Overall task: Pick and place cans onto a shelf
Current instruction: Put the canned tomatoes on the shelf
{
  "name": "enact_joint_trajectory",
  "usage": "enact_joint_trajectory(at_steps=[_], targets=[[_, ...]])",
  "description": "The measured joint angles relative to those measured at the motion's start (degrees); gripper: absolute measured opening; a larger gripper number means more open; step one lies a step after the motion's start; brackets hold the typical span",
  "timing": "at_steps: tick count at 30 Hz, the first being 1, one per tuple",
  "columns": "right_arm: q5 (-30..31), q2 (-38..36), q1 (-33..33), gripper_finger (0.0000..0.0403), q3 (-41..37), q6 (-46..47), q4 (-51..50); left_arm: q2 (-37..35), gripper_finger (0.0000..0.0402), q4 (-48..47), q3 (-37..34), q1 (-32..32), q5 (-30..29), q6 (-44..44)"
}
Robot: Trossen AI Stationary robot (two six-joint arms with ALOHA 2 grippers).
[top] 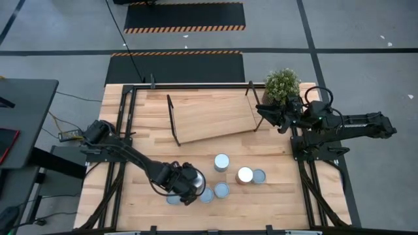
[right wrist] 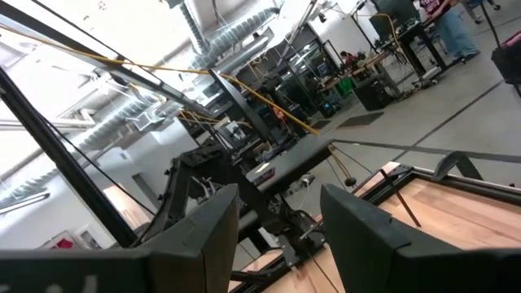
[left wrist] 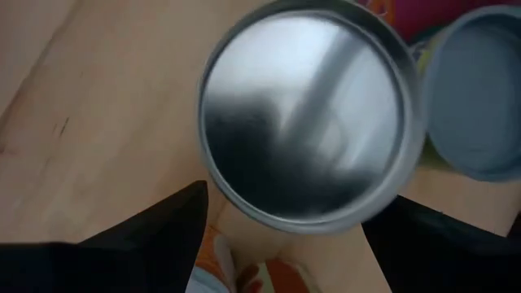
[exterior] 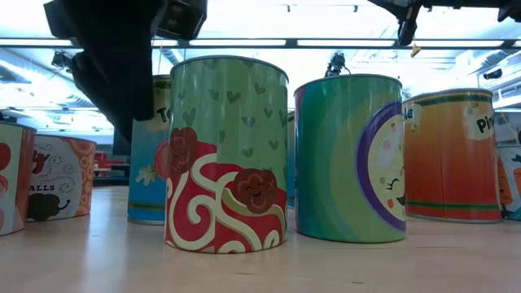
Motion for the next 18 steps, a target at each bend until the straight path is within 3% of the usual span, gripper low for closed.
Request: enact_joint_trajectory(at_steps=[18], targets=[[0.0, 0.0, 0.0, 0.0181, 0.0, 0.0, 0.1, 0.0, 0.0318, 5.6, 0.0, 1.6, -6.6, 0.0]])
